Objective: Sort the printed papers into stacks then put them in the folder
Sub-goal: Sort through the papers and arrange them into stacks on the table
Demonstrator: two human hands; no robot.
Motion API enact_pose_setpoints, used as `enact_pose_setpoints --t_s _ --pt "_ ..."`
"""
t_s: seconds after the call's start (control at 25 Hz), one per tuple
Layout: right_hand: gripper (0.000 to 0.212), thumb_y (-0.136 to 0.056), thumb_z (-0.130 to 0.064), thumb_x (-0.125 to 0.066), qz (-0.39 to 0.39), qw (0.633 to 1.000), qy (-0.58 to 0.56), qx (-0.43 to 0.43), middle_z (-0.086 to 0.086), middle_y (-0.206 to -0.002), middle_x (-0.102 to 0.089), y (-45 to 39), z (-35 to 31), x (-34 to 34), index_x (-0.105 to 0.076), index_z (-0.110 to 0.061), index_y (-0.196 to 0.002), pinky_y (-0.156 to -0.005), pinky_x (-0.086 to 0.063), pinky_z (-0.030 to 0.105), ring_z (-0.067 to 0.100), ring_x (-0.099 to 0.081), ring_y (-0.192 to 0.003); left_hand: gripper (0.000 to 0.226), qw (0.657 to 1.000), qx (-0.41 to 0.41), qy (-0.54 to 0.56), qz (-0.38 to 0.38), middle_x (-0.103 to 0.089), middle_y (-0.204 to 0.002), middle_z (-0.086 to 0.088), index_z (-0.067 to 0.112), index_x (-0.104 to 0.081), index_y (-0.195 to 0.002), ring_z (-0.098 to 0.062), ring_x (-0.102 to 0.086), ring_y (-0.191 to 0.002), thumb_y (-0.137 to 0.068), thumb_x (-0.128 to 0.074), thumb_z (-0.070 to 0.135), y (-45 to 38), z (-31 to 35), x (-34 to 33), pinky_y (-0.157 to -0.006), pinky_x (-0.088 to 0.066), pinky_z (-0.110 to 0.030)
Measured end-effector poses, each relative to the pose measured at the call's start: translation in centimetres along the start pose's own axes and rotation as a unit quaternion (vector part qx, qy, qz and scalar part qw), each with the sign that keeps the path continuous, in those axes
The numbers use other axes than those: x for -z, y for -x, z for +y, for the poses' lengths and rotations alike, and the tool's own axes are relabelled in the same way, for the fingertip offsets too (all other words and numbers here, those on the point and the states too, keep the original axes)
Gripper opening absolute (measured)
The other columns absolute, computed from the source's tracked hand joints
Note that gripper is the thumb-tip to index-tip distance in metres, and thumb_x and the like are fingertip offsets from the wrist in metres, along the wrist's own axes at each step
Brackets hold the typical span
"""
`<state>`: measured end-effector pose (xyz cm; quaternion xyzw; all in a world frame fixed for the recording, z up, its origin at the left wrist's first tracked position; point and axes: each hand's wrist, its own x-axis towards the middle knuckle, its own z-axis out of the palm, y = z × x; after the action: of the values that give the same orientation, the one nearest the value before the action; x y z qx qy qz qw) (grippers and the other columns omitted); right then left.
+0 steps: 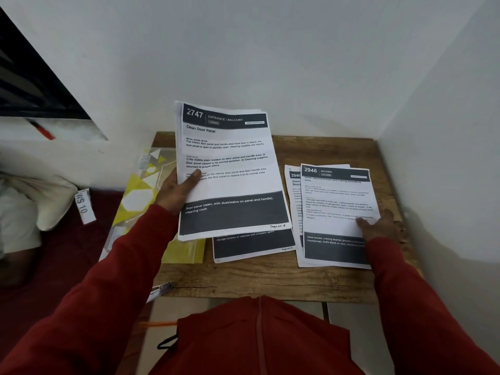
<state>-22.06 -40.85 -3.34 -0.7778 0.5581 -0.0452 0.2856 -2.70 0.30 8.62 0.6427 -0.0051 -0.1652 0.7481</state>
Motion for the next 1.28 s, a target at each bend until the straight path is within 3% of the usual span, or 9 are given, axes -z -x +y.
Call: enact_pose_setpoints --t_s 0.12,0.24,0.36,0.48,0.6,0.68,0.84,1.08,1.28 --pt "0.061 -0.08 -0.034 -0.074 -0.001 1.0 0.004 -0.004 0.027 -0.126 -0.054 2.7 -2.8 1.9 -0.045 -0.009 -0.128 -0.1 -0.04 0.053 0.046 -0.048 -0.119 0.021 1.0 -0.005 -0.007 -0.007 -0.073 -0.106 0.004 0.017 -0.06 -0.115 -0.015 -0.071 -0.093 -0.096 -0.055 0.011 0.0 -0.2 0.2 -0.073 -0.057 -0.025" --pt "0.042 -0.084 -0.023 -0.069 -0.002 0.998 -0.066 0.025 0.02 -0.118 -0.064 2.8 -2.4 2.2 -0.052 -0.009 -0.12 -0.087 -0.048 0.043 0.04 -0.061 -0.105 0.022 1.0 -0.012 -0.011 -0.018 -0.071 -0.112 0.0 0.016 -0.059 -0.117 -0.018 -0.069 -0.099 -0.096 -0.054 0.012 0.2 -0.4 0.3 -0.077 -0.056 -0.027" --pt "0.028 -0.087 -0.017 -0.065 0.003 0.992 -0.126 0.031 0.015 -0.114 -0.067 2.3 -2.2 2.6 -0.06 -0.01 -0.114 -0.083 -0.051 0.041 0.035 -0.064 -0.094 0.023 1.0 -0.009 -0.009 -0.017 -0.071 -0.111 0.0 0.015 -0.059 -0.118 -0.018 -0.069 -0.098 -0.096 -0.054 0.012 0.5 -0.5 0.5 -0.077 -0.057 -0.027" --pt "0.031 -0.088 -0.023 -0.065 -0.005 0.994 -0.1 0.051 0.011 -0.11 -0.065 1.9 -2.5 2.9 -0.062 -0.007 -0.115 -0.082 -0.049 0.038 0.031 -0.061 -0.091 0.031 1.0 -0.004 -0.003 -0.003 -0.07 -0.111 0.0 0.008 -0.055 -0.127 -0.014 -0.07 -0.094 -0.096 -0.054 0.011 0.7 -0.6 0.9 -0.074 -0.057 -0.025" --pt "0.052 -0.084 -0.037 -0.071 -0.022 0.997 0.051 0.054 0.024 -0.129 -0.052 1.7 -3.1 2.5 -0.055 -0.008 -0.124 -0.094 -0.044 0.048 0.045 -0.051 -0.114 0.036 1.0 -0.003 -0.007 -0.001 -0.067 -0.118 -0.006 0.004 -0.051 -0.132 -0.016 -0.07 -0.095 -0.096 -0.054 0.011 0.8 -0.8 1.4 -0.076 -0.057 -0.027" --pt "0.066 -0.08 -0.035 -0.077 -0.056 0.993 0.101 0.035 0.026 -0.137 -0.04 1.6 -3.8 2.1 -0.044 -0.01 -0.132 -0.099 -0.039 0.053 0.049 -0.04 -0.124 0.035 1.0 -0.006 -0.012 -0.003 -0.067 -0.117 -0.006 0.003 -0.052 -0.131 -0.016 -0.07 -0.095 -0.097 -0.053 0.011 1.0 -0.9 1.6 -0.078 -0.058 -0.027" --pt "0.084 -0.069 -0.022 -0.086 -0.089 0.993 0.077 0.024 0.027 -0.13 -0.052 0.0 -4.6 1.2 -0.032 -0.01 -0.132 -0.1 -0.041 0.058 0.048 -0.048 -0.121 0.03 1.0 -0.009 -0.006 0.0 -0.074 -0.103 0.004 0.007 -0.054 -0.127 -0.014 -0.071 -0.092 -0.096 -0.052 0.009 1.4 -0.9 1.5 -0.076 -0.058 -0.027" --pt "0.051 -0.07 -0.013 -0.084 -0.107 0.993 -0.046 -0.018 0.02 -0.118 -0.066 -0.9 -3.6 1.7 -0.063 0.0 -0.115 -0.092 -0.051 0.045 0.038 -0.064 -0.104 0.028 1.0 -0.015 -0.015 0.005 -0.074 -0.103 0.005 0.009 -0.056 -0.125 -0.015 -0.07 -0.093 -0.097 -0.052 0.009 1.6 -0.8 1.6 -0.08 -0.058 -0.028" --pt "0.033 -0.085 -0.002 -0.065 0.02 0.987 -0.151 0.043 0.022 -0.117 -0.065 2.0 -5.5 5.6 -0.061 0.002 -0.118 -0.078 -0.043 0.028 0.036 -0.063 -0.104 0.021 1.0 -0.018 -0.023 0.005 -0.074 -0.102 0.006 0.016 -0.059 -0.116 -0.012 -0.07 -0.093 -0.097 -0.053 0.011 1.7 -0.7 2.1 -0.076 -0.057 -0.025"
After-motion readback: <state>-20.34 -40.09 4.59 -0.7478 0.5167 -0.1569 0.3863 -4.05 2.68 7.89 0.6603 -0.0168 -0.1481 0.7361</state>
